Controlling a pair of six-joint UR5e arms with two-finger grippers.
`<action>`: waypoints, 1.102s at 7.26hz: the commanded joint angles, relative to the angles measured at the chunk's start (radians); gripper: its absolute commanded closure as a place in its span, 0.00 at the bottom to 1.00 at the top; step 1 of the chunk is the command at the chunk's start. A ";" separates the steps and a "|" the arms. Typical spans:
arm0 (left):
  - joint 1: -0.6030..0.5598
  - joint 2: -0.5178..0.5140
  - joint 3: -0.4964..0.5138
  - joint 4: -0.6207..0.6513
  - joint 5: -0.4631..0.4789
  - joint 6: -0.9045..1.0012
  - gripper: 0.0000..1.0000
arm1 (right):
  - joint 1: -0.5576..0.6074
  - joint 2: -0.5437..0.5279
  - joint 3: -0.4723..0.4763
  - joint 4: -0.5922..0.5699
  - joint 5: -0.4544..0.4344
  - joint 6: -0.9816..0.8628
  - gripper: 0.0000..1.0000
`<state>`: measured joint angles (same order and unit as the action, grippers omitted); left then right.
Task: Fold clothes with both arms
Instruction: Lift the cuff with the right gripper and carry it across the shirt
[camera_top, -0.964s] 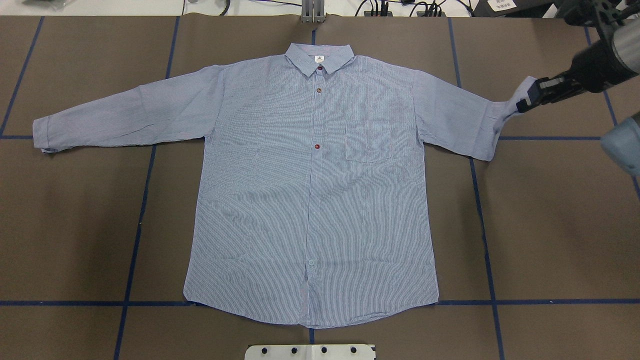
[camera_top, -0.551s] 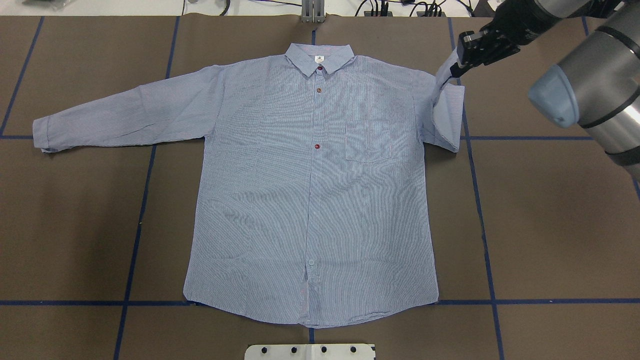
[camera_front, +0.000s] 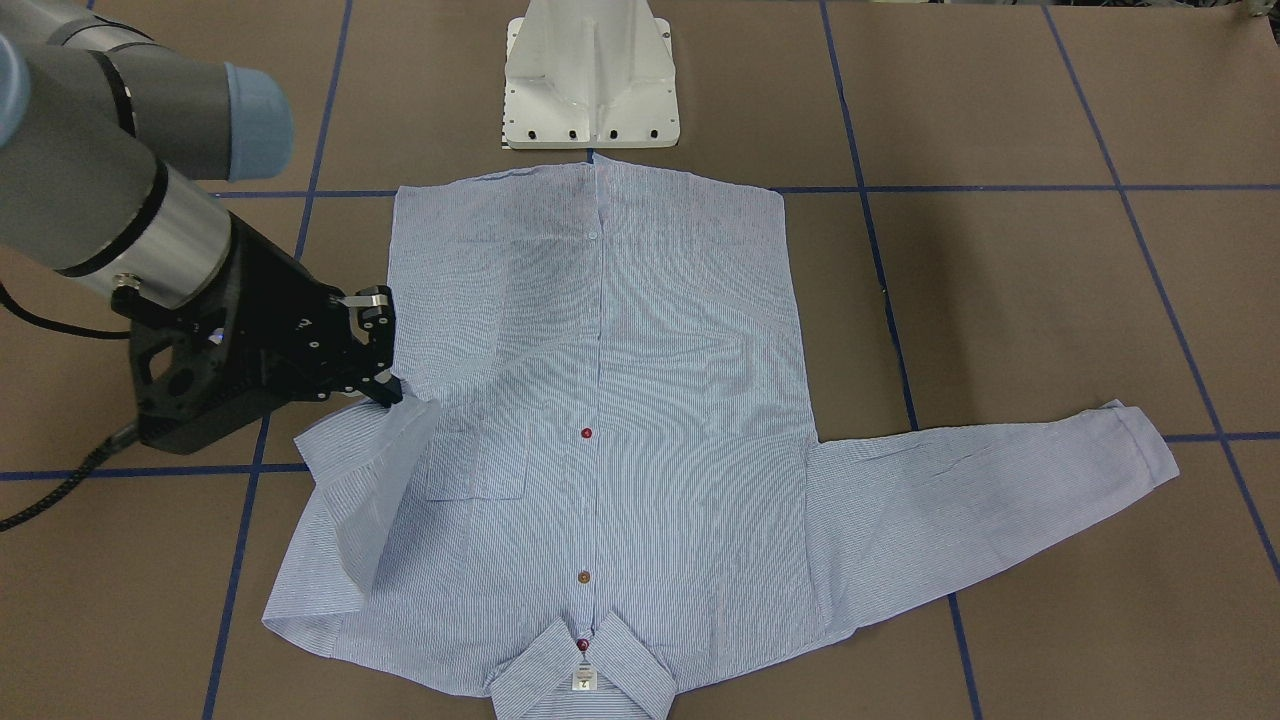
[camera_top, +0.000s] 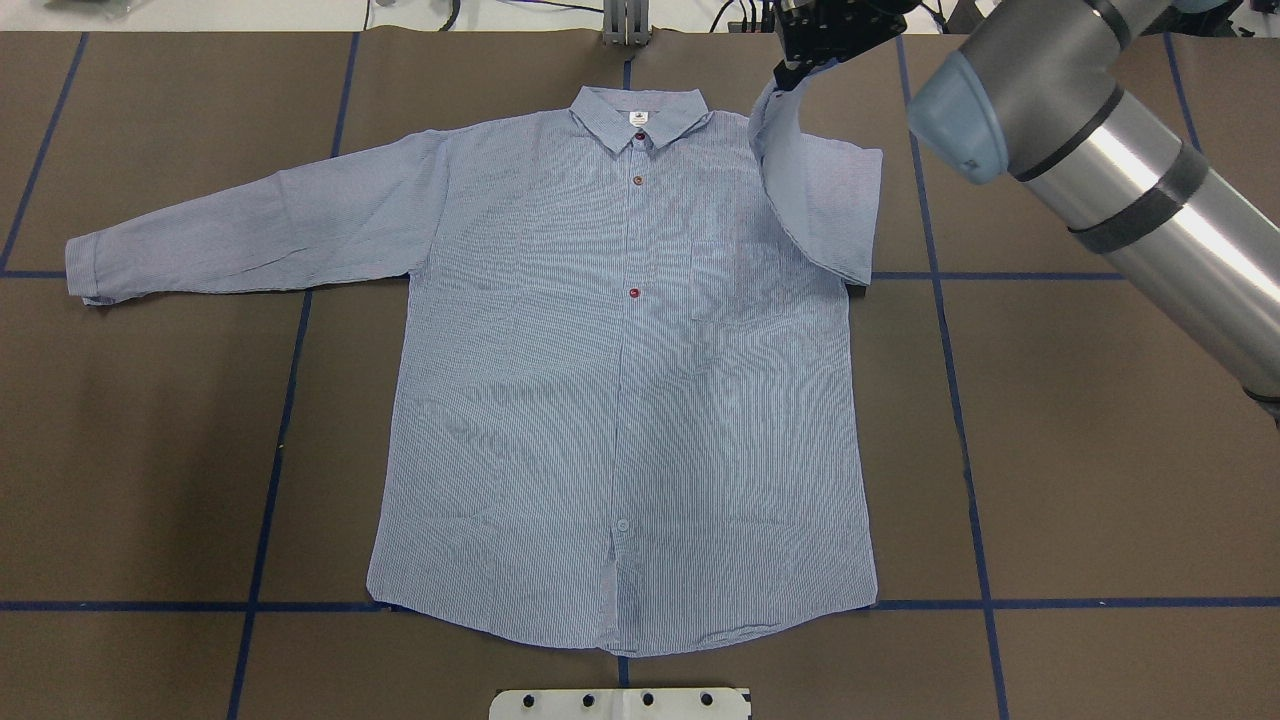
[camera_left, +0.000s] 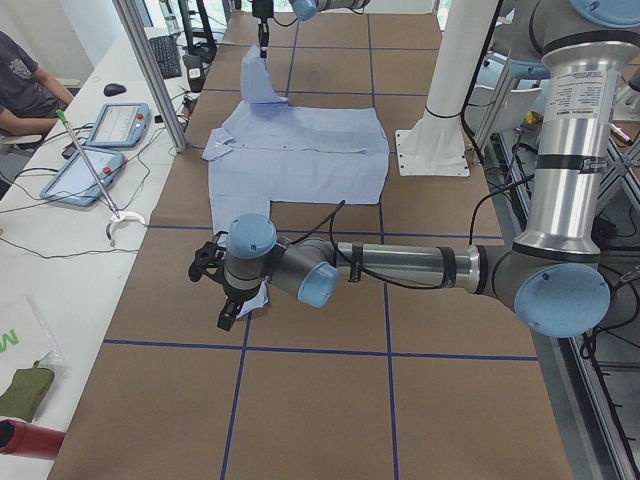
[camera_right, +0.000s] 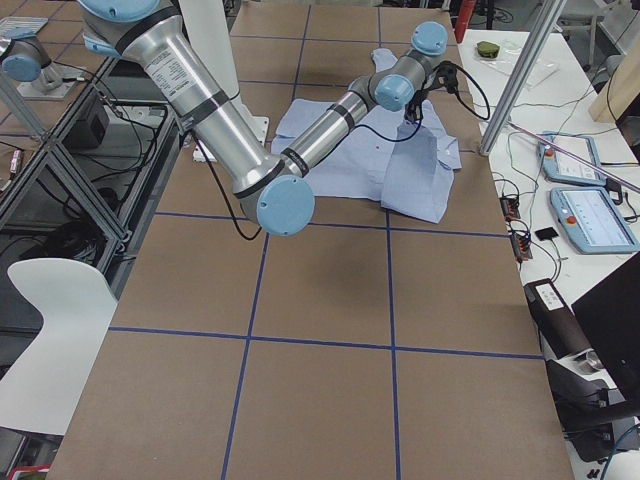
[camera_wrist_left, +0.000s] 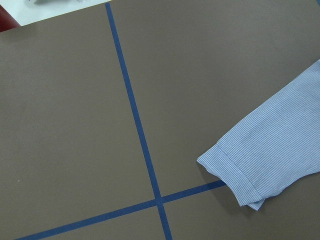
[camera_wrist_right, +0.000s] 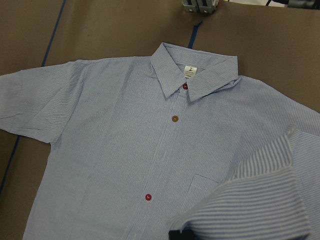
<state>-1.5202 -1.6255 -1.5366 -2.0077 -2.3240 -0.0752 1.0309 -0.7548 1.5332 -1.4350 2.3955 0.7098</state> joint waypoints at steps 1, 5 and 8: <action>0.000 -0.001 0.001 0.001 0.000 0.000 0.00 | -0.064 0.075 -0.062 0.004 -0.087 0.014 1.00; 0.000 -0.001 0.009 -0.003 0.000 0.000 0.00 | -0.172 0.133 -0.142 0.091 -0.225 0.088 1.00; 0.000 -0.001 0.019 -0.003 0.000 0.000 0.00 | -0.245 0.152 -0.177 0.120 -0.280 0.089 1.00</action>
<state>-1.5202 -1.6260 -1.5206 -2.0110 -2.3240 -0.0752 0.8210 -0.6082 1.3671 -1.3302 2.1409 0.7982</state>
